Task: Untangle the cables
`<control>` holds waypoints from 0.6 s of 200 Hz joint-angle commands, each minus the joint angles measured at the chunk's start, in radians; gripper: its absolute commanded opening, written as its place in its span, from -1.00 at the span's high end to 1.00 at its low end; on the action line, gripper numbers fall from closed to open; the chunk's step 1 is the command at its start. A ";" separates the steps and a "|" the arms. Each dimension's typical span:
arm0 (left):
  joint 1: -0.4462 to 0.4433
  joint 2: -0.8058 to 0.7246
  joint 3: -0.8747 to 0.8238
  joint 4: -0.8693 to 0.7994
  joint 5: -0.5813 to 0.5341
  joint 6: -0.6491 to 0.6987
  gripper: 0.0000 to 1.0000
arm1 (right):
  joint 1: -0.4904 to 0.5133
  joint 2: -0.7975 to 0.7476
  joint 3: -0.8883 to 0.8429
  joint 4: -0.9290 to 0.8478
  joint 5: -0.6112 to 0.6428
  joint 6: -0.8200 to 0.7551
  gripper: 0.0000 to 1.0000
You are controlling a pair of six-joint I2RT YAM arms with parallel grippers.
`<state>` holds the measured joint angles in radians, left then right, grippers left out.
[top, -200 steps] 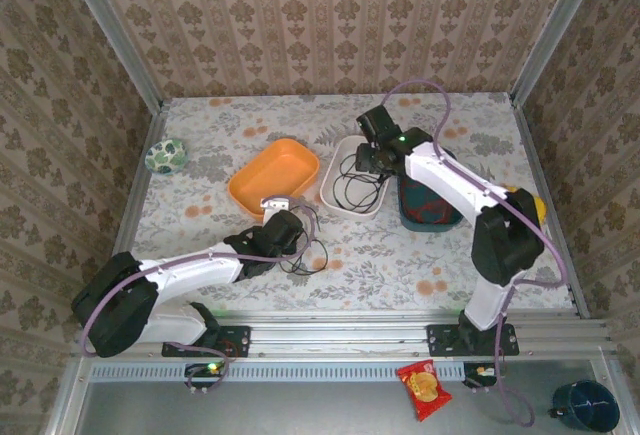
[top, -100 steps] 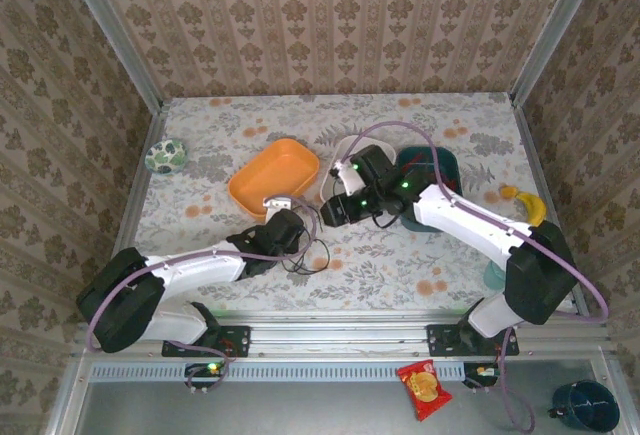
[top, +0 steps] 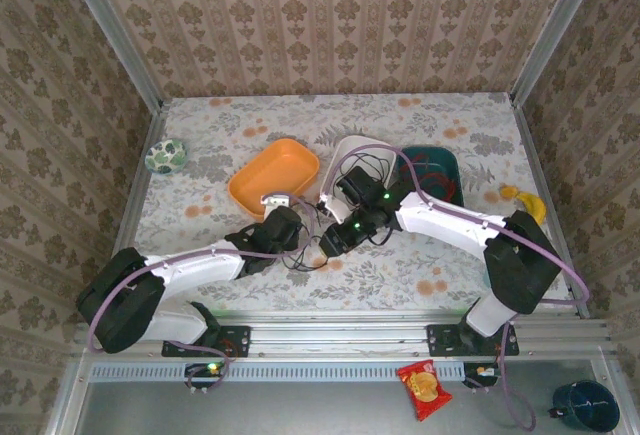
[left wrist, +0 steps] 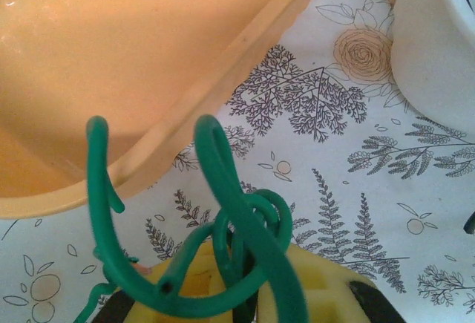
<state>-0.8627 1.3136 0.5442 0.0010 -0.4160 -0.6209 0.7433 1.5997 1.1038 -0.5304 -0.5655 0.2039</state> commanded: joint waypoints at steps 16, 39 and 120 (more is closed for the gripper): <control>0.007 -0.011 -0.003 0.016 0.008 -0.014 0.76 | -0.017 -0.053 0.007 -0.011 0.064 -0.024 1.00; 0.009 -0.016 -0.018 -0.003 0.020 -0.016 -0.36 | -0.071 -0.131 0.040 -0.012 0.123 -0.024 1.00; 0.023 -0.193 -0.139 0.048 0.121 0.011 -1.00 | -0.215 -0.359 0.182 -0.017 0.219 -0.003 1.00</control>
<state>-0.8490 1.1744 0.4427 0.0158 -0.3401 -0.6338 0.5396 1.2804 1.2407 -0.5381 -0.3958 0.1940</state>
